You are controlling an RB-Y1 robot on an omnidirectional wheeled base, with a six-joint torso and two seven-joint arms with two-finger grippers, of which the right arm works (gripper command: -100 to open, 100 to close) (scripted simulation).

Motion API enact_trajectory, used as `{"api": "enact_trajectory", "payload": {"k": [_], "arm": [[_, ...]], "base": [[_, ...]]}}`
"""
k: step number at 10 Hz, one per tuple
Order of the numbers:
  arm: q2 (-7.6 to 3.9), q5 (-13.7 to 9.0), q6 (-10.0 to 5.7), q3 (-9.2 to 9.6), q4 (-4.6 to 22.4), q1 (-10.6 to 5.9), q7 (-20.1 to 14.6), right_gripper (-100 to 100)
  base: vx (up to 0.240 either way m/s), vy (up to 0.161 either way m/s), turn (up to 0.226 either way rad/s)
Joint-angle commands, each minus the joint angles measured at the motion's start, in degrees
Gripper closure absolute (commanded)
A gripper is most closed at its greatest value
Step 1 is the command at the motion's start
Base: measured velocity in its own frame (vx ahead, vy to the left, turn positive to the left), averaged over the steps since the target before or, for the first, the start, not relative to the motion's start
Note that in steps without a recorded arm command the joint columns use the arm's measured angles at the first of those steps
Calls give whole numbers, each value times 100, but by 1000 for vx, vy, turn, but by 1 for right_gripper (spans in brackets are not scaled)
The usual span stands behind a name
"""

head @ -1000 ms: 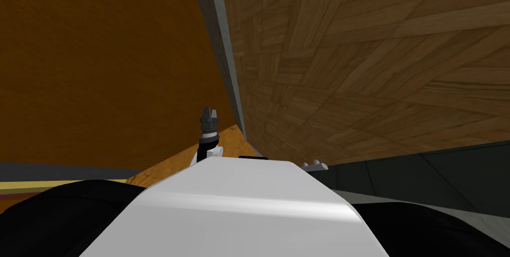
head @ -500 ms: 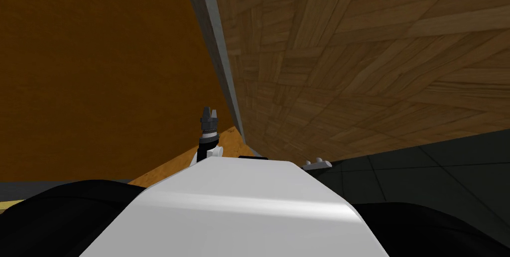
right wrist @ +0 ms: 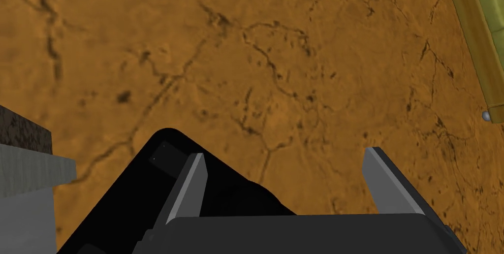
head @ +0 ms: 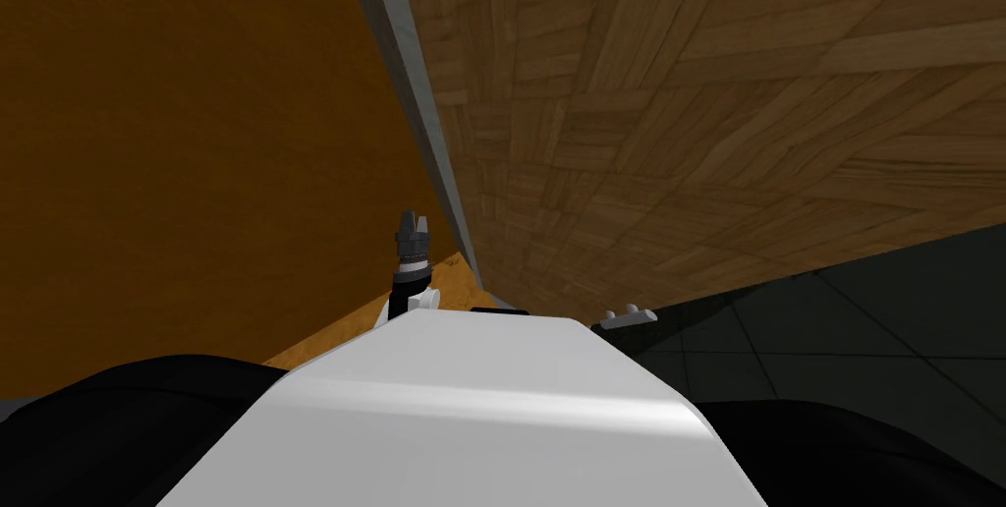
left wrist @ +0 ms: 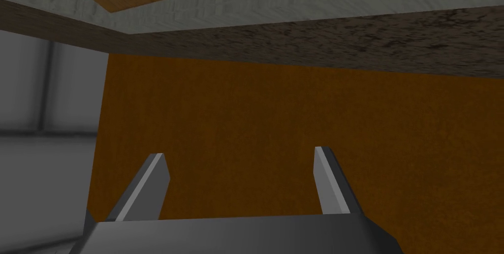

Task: Push the door open

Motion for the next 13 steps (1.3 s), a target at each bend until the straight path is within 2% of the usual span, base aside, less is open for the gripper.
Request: {"api": "enact_trajectory", "payload": {"k": [1,13], "arm": [[-31,-212,-49,23,93,-18,-70,-100],[-315,-1645,-477,160,566,-140,-535,-100]], "base": [[112,-5,-45],[111,-20,-39]]}}
